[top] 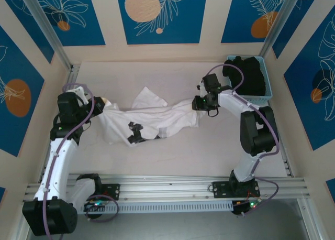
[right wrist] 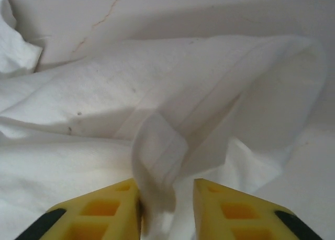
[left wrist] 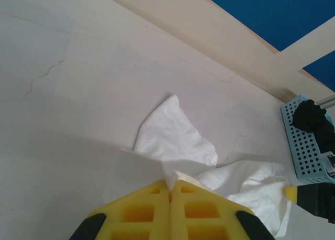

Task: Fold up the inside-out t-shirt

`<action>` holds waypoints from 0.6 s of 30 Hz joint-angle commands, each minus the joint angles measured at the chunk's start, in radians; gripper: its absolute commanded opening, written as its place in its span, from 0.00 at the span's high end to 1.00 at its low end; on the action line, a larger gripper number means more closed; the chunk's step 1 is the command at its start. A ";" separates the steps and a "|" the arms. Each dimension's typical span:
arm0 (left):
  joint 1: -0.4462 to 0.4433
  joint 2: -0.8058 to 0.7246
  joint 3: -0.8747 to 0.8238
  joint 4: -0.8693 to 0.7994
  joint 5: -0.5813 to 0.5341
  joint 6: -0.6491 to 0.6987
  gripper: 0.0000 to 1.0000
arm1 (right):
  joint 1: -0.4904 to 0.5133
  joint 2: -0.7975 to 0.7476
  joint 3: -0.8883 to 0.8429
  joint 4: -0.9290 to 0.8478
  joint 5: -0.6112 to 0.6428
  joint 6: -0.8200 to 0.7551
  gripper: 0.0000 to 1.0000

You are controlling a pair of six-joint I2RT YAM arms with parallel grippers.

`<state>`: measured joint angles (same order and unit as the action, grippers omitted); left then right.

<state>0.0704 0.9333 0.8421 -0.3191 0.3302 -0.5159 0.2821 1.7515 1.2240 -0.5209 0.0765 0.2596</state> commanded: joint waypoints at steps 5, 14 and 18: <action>0.015 -0.006 -0.010 0.036 0.036 0.012 1.00 | 0.086 -0.077 -0.072 -0.005 0.149 0.047 0.56; 0.015 -0.014 -0.024 0.051 0.046 0.008 1.00 | 0.160 0.017 -0.023 0.005 0.285 0.061 0.52; 0.015 -0.013 -0.026 0.053 0.047 0.005 1.00 | 0.181 0.032 -0.018 -0.020 0.341 0.064 0.50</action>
<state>0.0704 0.9325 0.8253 -0.2947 0.3523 -0.5167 0.4488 1.7782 1.1786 -0.5175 0.3428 0.3061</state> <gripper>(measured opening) 0.057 0.494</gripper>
